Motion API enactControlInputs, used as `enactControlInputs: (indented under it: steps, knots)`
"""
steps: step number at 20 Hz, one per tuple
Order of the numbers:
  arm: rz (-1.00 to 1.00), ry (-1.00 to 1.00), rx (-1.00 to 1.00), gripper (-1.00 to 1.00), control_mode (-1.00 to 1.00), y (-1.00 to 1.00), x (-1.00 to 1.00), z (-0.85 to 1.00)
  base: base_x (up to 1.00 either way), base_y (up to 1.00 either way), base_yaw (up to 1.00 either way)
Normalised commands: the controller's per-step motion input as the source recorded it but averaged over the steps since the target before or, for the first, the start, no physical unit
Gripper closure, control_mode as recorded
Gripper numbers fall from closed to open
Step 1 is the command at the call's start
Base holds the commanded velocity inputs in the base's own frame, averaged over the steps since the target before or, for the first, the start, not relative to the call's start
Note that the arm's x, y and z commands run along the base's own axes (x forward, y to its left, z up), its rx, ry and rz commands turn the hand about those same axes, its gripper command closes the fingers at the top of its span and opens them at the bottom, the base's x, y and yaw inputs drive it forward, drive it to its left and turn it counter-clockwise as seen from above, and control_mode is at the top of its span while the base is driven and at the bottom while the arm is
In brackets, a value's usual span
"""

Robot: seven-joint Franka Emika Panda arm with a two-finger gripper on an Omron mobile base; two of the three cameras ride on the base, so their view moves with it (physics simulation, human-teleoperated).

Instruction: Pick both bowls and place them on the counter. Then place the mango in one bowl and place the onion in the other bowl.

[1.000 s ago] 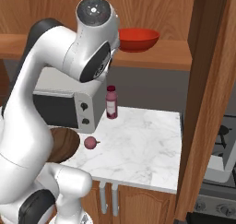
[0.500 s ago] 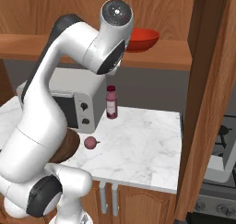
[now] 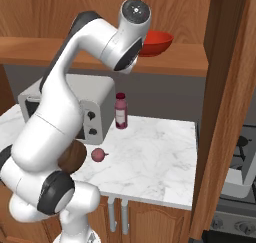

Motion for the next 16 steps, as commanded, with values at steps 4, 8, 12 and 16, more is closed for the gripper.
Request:
enactControlInputs:
  steps: [4, 8, 12, 16]
  knots:
    - [0.00, 0.00, 0.00, -1.00, -1.00, -0.02, 0.56, -0.02, 0.00, 0.00, 0.00]
    - [0.00, 0.00, 0.00, -1.00, -1.00, -0.06, 0.47, -0.12, 0.00, 0.00, 0.00]
    - [0.00, 0.04, 0.00, -1.00, -1.00, -0.11, 0.43, -0.13, 0.00, 0.00, 0.00]
    - [0.00, 0.03, 0.00, -1.00, -1.00, -0.15, 0.36, -0.07, 0.00, 0.00, 0.00]
